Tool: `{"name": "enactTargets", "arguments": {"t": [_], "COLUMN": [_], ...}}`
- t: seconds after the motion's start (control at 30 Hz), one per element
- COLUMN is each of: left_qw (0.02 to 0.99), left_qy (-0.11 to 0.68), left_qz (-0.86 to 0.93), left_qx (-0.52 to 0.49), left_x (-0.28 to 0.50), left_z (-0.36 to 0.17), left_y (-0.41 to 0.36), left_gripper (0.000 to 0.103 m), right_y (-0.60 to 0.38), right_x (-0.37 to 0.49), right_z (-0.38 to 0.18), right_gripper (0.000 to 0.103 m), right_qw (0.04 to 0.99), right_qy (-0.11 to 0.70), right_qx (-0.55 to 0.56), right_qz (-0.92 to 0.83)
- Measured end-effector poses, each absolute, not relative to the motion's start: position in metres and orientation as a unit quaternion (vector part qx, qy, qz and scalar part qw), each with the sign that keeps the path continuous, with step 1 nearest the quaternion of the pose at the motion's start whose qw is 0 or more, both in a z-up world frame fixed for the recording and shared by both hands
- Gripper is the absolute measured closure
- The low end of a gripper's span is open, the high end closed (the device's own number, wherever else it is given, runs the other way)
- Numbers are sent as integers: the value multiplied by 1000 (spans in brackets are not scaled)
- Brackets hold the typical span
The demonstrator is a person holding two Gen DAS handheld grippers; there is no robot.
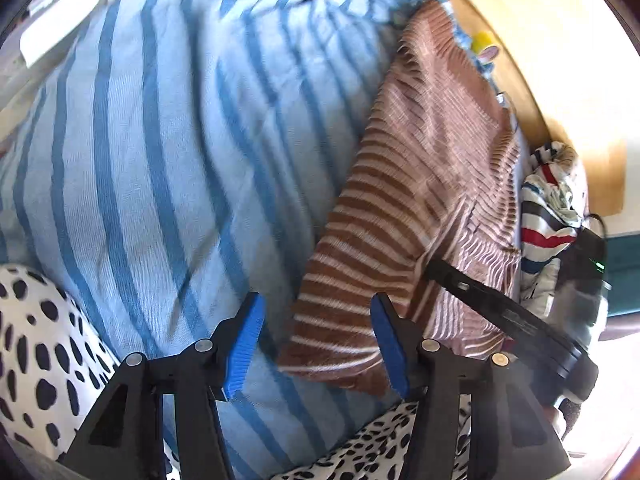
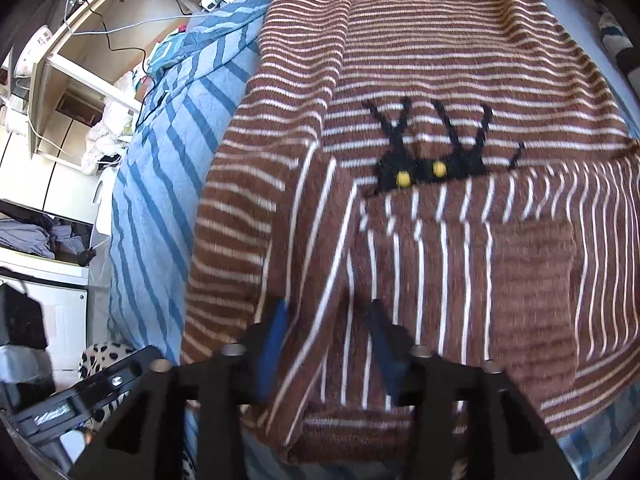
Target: Fold clothes
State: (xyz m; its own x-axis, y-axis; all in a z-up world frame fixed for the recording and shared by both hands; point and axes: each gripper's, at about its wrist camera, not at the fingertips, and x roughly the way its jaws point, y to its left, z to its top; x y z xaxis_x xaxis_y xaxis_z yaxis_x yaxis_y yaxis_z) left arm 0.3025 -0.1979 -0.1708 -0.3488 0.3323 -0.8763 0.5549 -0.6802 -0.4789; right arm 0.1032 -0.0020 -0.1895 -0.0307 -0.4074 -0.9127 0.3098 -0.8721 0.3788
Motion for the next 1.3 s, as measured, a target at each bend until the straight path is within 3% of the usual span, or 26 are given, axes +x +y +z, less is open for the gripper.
{"name": "enactTargets", "arguments": {"t": [0.13, 0.2, 0.23, 0.27, 0.33, 0.37, 0.5, 0.7, 0.73, 0.83, 0.93, 0.97, 1.07, 1.1, 1.3], "left_qw": [79, 79, 82, 86, 93, 97, 79, 73, 68, 53, 55, 58, 64, 70, 54], "left_qy": [388, 383, 376, 367, 348, 339, 312, 267, 267, 300, 340, 345, 334, 328, 302], "left_qz": [-710, -709, -710, -711, -712, -713, -715, -711, -709, -706, -721, -728, -743, -745, -724], "left_qx": [583, 587, 590, 594, 603, 607, 620, 647, 649, 639, 601, 589, 577, 576, 618], "left_x": [303, 303, 302, 301, 301, 300, 293, 283, 283, 284, 286, 285, 273, 268, 250], "left_z": [-184, -186, -186, -186, -186, -186, -186, -195, -194, -185, -169, -164, -156, -156, -190], "left_y": [-189, -185, -183, -180, -174, -171, -150, -124, -124, -136, -157, -162, -167, -167, -142], "left_gripper": [46, 46, 46, 46, 46, 46, 46, 46, 46, 46, 46, 48, 83, 88, 89], "right_y": [0, -7, -10, -13, -16, -14, 8, 6, 4, 4, 12, 17, 24, 22, 8], "right_x": [124, 132, 135, 138, 142, 144, 149, 142, 143, 142, 138, 134, 125, 123, 120], "right_z": [-200, -206, -206, -205, -194, -183, -156, -198, -196, -182, -165, -159, -147, -144, -157], "right_gripper": [43, 46, 54, 72, 87, 88, 88, 84, 82, 53, 54, 54, 52, 52, 51], "right_qw": [280, 286, 291, 297, 304, 305, 293, 185, 183, 174, 171, 171, 172, 177, 209], "right_qy": [-49, -38, -31, -24, -14, -7, -13, 82, 90, 101, 88, 78, 67, 62, 29], "right_qx": [674, 679, 676, 673, 662, 649, 631, 685, 682, 665, 650, 646, 632, 626, 630], "right_qz": [-682, -676, -676, -677, -685, -697, -719, -700, -702, -719, -735, -740, -753, -757, -748]}}
